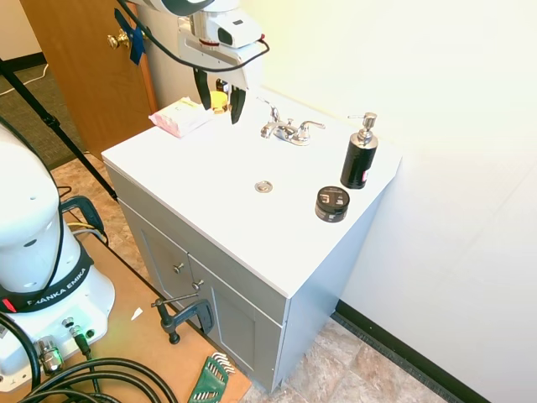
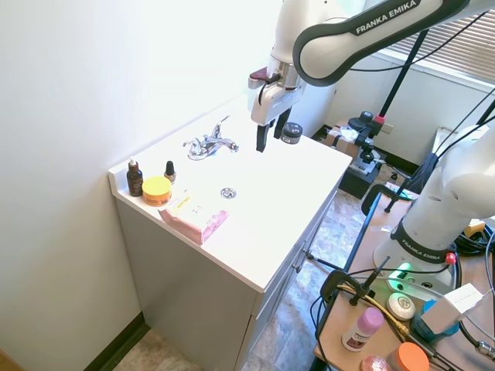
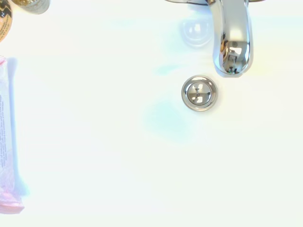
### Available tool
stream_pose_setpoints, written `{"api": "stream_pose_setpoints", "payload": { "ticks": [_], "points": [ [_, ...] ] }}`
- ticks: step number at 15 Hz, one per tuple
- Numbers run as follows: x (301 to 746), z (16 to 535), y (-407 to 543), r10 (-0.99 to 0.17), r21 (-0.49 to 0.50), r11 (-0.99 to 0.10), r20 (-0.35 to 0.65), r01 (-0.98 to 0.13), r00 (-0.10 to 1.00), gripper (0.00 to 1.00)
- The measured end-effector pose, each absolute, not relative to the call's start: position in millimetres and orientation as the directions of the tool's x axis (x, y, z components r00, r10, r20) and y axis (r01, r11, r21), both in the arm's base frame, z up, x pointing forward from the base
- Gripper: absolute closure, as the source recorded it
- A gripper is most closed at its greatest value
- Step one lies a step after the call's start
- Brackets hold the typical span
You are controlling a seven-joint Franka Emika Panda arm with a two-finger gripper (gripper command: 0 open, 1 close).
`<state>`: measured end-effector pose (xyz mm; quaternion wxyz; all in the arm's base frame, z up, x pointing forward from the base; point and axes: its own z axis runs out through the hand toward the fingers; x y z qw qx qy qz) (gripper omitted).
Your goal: Turn on the hot water
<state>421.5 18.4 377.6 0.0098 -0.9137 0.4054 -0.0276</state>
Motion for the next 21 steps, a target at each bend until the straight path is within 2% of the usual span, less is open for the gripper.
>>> {"api": "stream_pose_setpoints", "payload": {
  "ticks": [3,7,12,16,21],
  "points": [
    [423.6,374.3,21.8,-0.742,-0.032,-0.670,0.061,-0.741,0.668,0.00],
    [448.1,363.0,59.8,-0.778,-0.067,-0.611,0.230,-0.788,0.584,0.00],
    [509.7,357.8,96.1,-0.799,-0.150,-0.544,0.394,-0.826,0.454,0.00],
    [551.0,345.8,111.8,-0.794,-0.194,-0.532,0.454,-0.824,0.405,0.00],
    [588.3,324.5,108.7,-0.794,-0.184,-0.511,0.476,-0.840,0.379,0.00]
  ]
}}
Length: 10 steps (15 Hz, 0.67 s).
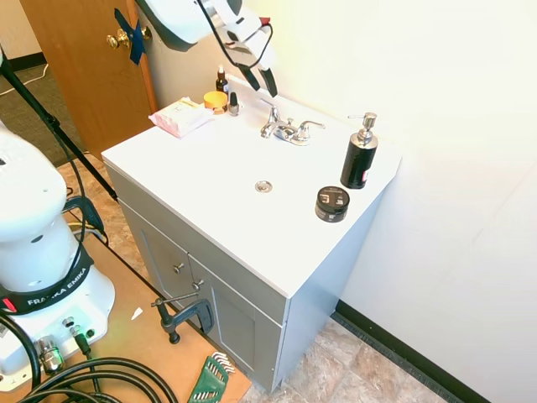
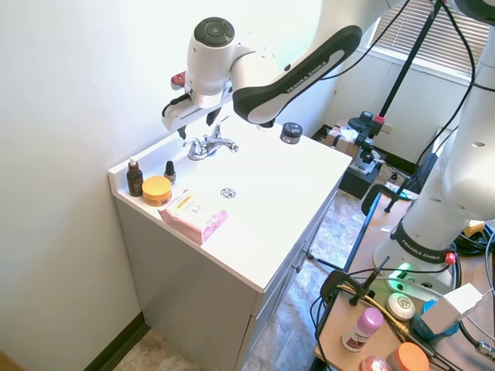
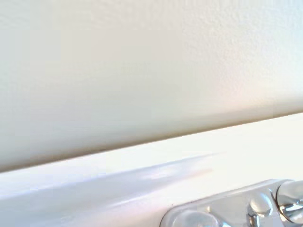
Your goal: Turn on the hot water
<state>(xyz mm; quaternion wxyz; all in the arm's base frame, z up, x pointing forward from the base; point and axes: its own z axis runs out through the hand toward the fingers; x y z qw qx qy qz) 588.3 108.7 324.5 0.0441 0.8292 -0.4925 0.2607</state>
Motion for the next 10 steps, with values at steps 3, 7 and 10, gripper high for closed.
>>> {"api": "stream_pose_setpoints", "payload": {
  "ticks": [3,7,10],
  "points": [
    [602.3,313.9,101.3,-0.798,-0.175,-0.496,0.479,-0.850,0.367,0.00],
    [599.0,300.2,96.4,-0.806,-0.153,-0.479,0.466,-0.864,0.365,0.00],
    [589.4,289.9,91.7,-0.811,-0.133,-0.470,0.454,-0.873,0.368,0.00]
  ]
}}
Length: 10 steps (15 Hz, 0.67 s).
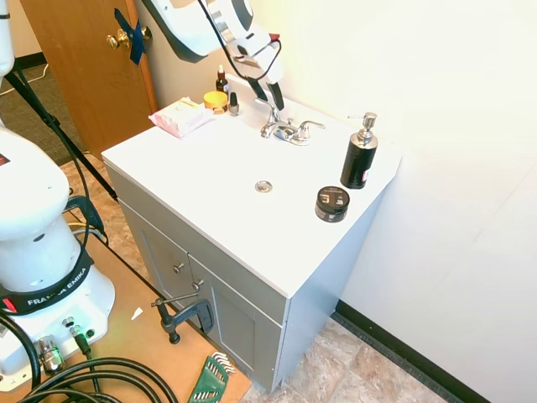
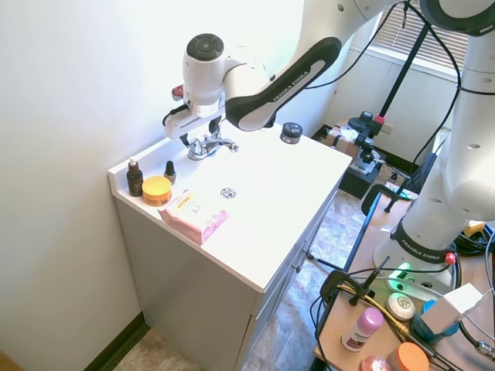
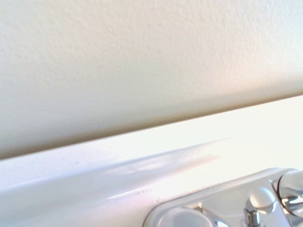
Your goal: Turn on the hot water
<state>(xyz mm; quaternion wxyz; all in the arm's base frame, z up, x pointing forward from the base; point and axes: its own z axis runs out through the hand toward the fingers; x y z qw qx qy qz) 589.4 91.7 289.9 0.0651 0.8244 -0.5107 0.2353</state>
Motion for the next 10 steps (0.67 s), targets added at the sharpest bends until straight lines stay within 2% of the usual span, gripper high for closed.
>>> {"api": "stream_pose_setpoints", "payload": {
  "ticks": [10],
  "points": [
    [543.8,267.8,43.9,-0.849,-0.117,-0.411,0.412,-0.904,0.332,0.00]
  ]
}}
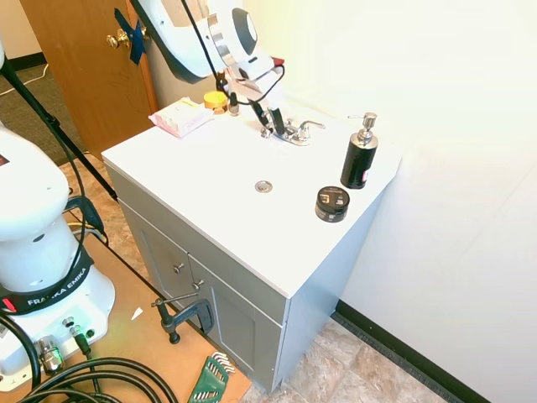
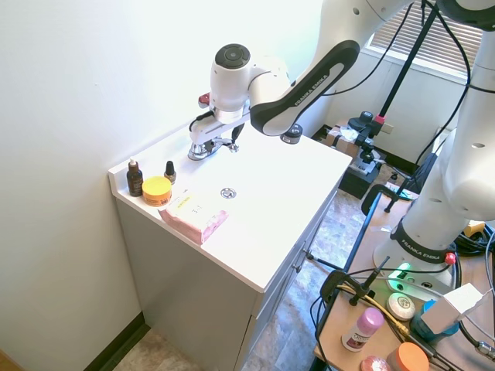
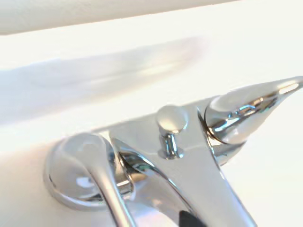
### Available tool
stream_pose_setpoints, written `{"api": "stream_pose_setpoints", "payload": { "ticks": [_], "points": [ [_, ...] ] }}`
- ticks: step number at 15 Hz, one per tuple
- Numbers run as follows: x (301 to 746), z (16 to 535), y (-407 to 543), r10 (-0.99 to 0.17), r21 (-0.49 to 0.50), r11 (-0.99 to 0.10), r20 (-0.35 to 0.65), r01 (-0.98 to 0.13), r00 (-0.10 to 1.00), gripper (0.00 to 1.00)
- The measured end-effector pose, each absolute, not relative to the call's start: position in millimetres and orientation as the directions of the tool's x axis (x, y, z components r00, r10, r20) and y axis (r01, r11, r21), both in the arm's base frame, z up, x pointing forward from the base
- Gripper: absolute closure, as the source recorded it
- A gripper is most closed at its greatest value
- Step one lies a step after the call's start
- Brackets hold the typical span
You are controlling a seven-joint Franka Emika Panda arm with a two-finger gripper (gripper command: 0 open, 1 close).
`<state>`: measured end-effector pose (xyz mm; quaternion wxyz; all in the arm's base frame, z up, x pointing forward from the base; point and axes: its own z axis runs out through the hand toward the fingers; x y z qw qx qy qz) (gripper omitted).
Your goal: Turn on the hot water
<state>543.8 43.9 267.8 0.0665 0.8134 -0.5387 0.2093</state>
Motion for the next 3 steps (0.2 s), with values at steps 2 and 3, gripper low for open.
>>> {"api": "stream_pose_setpoints", "payload": {
  "ticks": [2,3],
  "points": [
    [527.6,273.1,47.4,-0.859,-0.121,-0.431,0.358,-0.894,0.365,0.00],
    [515.0,277.6,49.4,-0.857,-0.124,-0.457,0.325,-0.881,0.400,0.00]
  ]
}}
